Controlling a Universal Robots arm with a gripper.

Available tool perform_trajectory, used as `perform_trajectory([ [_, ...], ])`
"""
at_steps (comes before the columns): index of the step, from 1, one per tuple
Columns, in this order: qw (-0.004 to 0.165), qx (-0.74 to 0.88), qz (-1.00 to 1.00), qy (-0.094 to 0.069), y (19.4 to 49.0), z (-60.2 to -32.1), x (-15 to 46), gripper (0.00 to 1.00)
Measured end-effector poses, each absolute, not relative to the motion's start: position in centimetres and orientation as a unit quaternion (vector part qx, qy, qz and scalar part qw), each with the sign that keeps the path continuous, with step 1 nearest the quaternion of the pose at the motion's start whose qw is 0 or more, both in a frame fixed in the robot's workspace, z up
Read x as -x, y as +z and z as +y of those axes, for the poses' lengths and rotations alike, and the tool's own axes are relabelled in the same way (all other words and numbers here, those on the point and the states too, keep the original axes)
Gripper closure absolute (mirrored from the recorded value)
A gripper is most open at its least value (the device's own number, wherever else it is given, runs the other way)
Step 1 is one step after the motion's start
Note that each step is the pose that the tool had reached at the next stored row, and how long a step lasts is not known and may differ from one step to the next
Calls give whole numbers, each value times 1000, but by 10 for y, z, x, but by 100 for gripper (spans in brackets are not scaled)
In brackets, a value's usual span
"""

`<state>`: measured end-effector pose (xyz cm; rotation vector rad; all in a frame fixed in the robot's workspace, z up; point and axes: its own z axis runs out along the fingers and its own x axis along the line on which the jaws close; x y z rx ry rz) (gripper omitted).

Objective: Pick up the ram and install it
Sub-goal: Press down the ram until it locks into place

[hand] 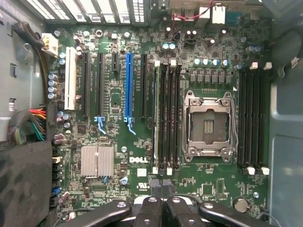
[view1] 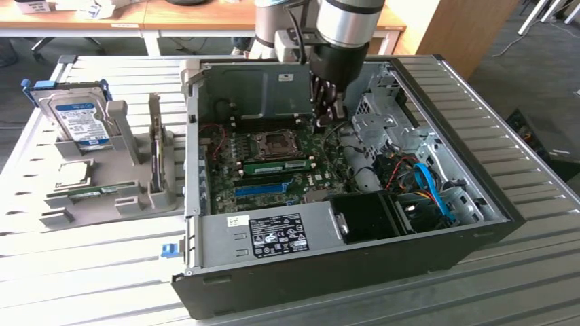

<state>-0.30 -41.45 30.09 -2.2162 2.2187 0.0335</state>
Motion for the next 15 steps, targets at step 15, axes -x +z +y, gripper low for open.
perform_trajectory([
  [15,3,707,707,11,283,-414,3,89],
])
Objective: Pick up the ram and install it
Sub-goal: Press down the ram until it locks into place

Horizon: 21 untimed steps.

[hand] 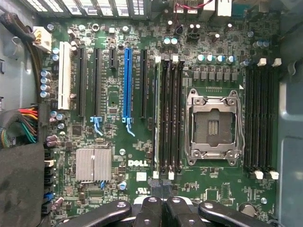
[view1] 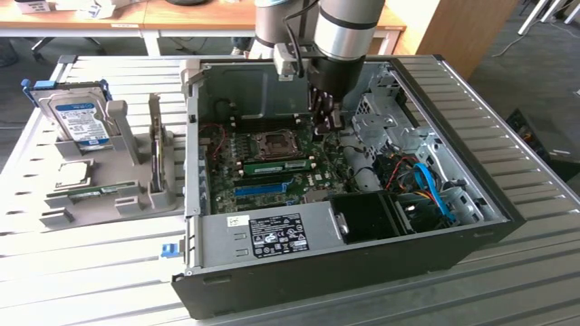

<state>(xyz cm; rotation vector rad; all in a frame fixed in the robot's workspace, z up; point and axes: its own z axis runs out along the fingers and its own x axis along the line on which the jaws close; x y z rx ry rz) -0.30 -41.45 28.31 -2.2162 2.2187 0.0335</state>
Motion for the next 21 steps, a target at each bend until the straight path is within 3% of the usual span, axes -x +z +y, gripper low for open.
perform_trajectory([
  [21,3,707,707,11,260,-414,3,89],
])
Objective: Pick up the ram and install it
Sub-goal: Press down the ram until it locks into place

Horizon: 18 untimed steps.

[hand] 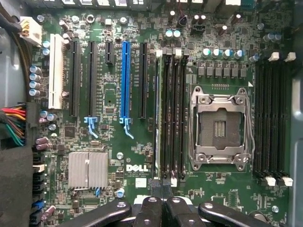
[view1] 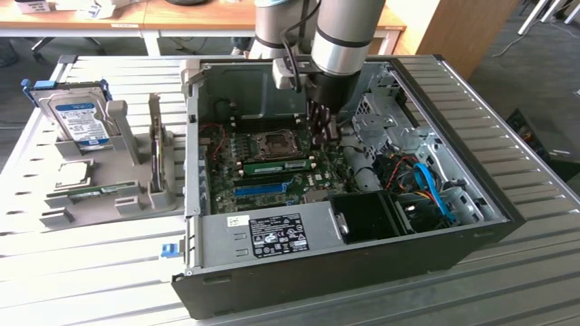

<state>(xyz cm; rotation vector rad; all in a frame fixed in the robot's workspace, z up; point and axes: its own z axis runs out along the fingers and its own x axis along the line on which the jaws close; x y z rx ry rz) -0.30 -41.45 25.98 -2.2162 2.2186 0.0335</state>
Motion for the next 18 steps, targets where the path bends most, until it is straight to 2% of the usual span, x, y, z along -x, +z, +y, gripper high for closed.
perform_trajectory([
  [18,3,707,707,11,242,-415,3,89],
])
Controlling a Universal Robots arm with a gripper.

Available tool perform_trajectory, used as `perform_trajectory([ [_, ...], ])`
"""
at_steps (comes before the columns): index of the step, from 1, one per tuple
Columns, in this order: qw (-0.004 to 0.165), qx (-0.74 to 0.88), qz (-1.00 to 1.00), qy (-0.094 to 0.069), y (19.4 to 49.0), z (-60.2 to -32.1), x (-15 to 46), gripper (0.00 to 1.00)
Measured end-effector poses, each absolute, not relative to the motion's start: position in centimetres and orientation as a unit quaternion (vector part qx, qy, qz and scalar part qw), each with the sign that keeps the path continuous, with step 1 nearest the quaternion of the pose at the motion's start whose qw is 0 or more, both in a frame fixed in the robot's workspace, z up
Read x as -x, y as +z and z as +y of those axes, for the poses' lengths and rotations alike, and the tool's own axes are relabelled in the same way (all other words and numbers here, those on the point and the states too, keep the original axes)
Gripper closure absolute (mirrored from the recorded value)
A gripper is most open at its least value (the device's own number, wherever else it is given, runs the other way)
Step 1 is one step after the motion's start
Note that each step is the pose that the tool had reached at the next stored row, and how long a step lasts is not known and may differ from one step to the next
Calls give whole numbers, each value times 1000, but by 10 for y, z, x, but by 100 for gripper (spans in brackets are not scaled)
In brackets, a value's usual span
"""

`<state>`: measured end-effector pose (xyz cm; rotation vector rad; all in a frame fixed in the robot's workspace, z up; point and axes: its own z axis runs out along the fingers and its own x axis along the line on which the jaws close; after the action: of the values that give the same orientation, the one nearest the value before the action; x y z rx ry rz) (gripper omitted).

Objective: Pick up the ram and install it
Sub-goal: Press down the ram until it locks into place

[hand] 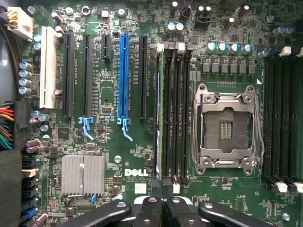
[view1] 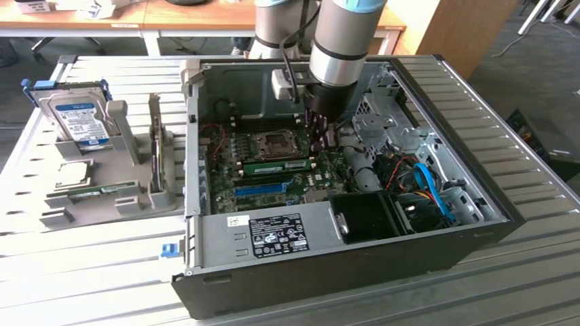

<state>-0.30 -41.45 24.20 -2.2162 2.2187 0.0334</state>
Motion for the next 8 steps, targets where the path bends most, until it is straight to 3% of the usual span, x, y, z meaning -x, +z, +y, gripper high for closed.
perform_trajectory([
  [8,3,707,707,11,238,-415,3,89],
])
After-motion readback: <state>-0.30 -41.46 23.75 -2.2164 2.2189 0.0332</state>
